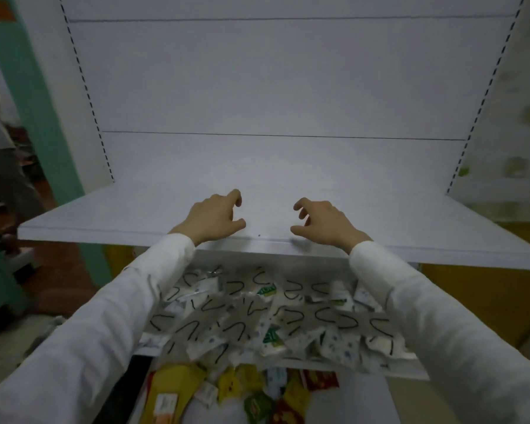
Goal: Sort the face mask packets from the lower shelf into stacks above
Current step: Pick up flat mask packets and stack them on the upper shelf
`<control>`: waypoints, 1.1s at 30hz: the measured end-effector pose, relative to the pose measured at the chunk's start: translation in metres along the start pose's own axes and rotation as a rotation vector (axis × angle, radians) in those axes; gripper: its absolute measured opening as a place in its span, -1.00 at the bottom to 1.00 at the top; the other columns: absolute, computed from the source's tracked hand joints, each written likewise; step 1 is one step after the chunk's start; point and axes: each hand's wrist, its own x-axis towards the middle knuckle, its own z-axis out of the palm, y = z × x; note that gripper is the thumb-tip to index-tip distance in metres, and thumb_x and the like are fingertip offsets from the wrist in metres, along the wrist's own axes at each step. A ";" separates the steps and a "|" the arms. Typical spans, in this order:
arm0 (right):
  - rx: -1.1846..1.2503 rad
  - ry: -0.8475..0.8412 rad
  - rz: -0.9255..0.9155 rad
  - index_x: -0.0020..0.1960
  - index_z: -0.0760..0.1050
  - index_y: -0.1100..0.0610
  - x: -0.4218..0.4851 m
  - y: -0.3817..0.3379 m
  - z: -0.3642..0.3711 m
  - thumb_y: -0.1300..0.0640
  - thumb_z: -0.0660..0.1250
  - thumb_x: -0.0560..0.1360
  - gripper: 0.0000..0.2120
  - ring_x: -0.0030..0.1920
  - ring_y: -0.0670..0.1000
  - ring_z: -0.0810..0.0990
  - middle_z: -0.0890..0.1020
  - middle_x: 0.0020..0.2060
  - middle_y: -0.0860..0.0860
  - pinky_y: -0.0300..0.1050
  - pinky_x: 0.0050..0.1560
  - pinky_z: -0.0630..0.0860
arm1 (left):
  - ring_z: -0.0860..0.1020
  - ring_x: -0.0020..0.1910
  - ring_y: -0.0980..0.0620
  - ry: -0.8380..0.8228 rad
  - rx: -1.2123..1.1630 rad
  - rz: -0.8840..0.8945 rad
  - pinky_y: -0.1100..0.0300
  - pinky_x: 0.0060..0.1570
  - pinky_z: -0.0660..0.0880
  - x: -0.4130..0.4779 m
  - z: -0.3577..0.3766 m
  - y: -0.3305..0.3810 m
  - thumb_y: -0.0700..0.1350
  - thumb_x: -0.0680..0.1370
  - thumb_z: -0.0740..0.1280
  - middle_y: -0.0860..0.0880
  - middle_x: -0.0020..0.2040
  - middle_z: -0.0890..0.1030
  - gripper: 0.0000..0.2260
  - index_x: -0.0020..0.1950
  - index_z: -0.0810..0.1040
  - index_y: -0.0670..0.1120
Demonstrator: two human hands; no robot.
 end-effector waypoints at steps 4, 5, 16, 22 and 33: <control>0.056 0.009 -0.003 0.27 0.41 0.01 -0.032 0.005 0.006 -0.07 0.31 0.49 -0.62 0.03 0.00 0.55 0.60 0.05 -0.07 -0.01 0.06 0.52 | 0.53 -0.11 -0.01 -0.056 -0.073 0.024 0.16 -0.20 0.38 -0.023 0.019 0.014 0.07 0.53 0.27 0.03 -0.04 0.61 -0.75 0.14 0.41 0.00; 0.069 0.004 -0.008 0.25 0.42 0.02 -0.039 0.006 0.009 -0.07 0.31 0.49 -0.63 0.00 -0.02 0.56 0.60 0.02 -0.08 -0.01 0.05 0.54 | 0.54 -0.10 0.00 -0.077 -0.076 0.034 0.15 -0.19 0.40 -0.031 0.027 0.016 0.07 0.53 0.27 0.03 -0.04 0.61 -0.77 0.13 0.43 0.00; 0.096 -0.147 -0.121 0.10 0.55 0.11 -0.088 -0.001 0.107 0.05 0.28 0.53 -0.79 -0.10 0.01 0.61 0.65 -0.11 0.00 -0.04 -0.04 0.58 | 0.54 -0.10 -0.01 -0.316 -0.074 -0.101 0.06 -0.07 0.53 -0.109 0.104 -0.038 0.02 0.50 0.31 0.00 -0.09 0.60 -0.88 -0.09 0.53 -0.01; 0.108 -0.262 0.078 0.00 0.56 0.12 -0.077 -0.003 0.208 0.08 0.26 0.52 -0.84 -0.10 0.09 0.57 0.61 -0.12 0.09 -0.06 -0.10 0.54 | 0.57 -0.06 -0.06 -0.346 -0.204 -0.213 0.20 -0.10 0.45 -0.123 0.156 -0.103 -0.12 0.51 0.33 -0.09 -0.09 0.64 -0.93 -0.13 0.59 -0.07; 0.121 -0.453 0.448 -0.13 0.53 0.23 -0.013 0.000 0.365 0.20 0.11 0.57 -0.75 -0.01 0.20 0.57 0.62 -0.01 0.22 -0.10 -0.13 0.46 | 0.55 -0.06 -0.03 -0.362 -0.420 -0.263 0.27 -0.13 0.36 -0.088 0.252 -0.213 -0.27 0.50 0.34 -0.11 -0.08 0.64 -0.90 -0.08 0.64 -0.25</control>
